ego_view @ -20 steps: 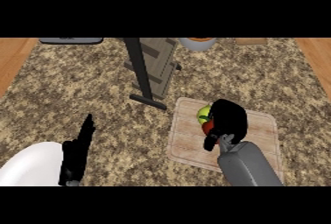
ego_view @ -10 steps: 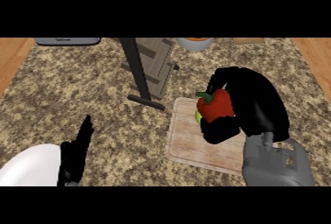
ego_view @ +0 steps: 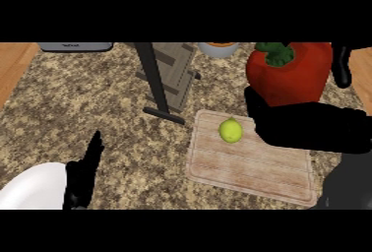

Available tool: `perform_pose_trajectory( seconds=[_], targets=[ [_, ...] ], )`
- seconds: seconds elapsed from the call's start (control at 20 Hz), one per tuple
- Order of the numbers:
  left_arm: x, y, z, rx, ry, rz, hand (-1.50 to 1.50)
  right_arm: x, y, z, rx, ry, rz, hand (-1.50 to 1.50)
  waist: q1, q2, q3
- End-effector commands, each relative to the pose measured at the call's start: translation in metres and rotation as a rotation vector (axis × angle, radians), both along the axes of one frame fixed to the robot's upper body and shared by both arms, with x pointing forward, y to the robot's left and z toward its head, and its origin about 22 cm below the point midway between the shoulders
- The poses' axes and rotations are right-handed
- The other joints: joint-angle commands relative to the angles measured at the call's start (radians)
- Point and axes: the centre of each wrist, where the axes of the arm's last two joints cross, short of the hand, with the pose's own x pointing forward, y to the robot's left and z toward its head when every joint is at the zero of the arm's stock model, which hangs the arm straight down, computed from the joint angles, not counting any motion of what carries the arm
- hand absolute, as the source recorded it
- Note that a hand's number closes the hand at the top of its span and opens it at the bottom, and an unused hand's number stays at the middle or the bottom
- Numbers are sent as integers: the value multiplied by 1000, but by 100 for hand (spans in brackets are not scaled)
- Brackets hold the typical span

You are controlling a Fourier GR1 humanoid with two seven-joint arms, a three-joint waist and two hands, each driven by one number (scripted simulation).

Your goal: Pick the bell pepper from the cutting board and place it in the tiered basket

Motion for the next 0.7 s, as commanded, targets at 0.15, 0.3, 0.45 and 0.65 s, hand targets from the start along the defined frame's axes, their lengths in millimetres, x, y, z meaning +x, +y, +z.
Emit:
perform_pose_trajectory(
  seconds=[0.15, 0.3, 0.45, 0.65],
  targets=[
    [2, 3, 0, 1, -11, -12, 0, 5, 21, 70, -64, 50, -155, 150, 7, 5, 0],
    [1, -2, 3, 3, 10, -13, 0, 16, 9, 98, -40, 60, -145, 150, 8, 6, 1],
    [1, -8, -4, -4, -8, -21, 0, 27, 27, 116, -45, 61, -181, 150, 15, 10, 0],
    [10, -4, 2, 2, -15, -17, 0, 58, 50, 117, -27, 80, -208, 150, 29, 19, 0]
  ],
)
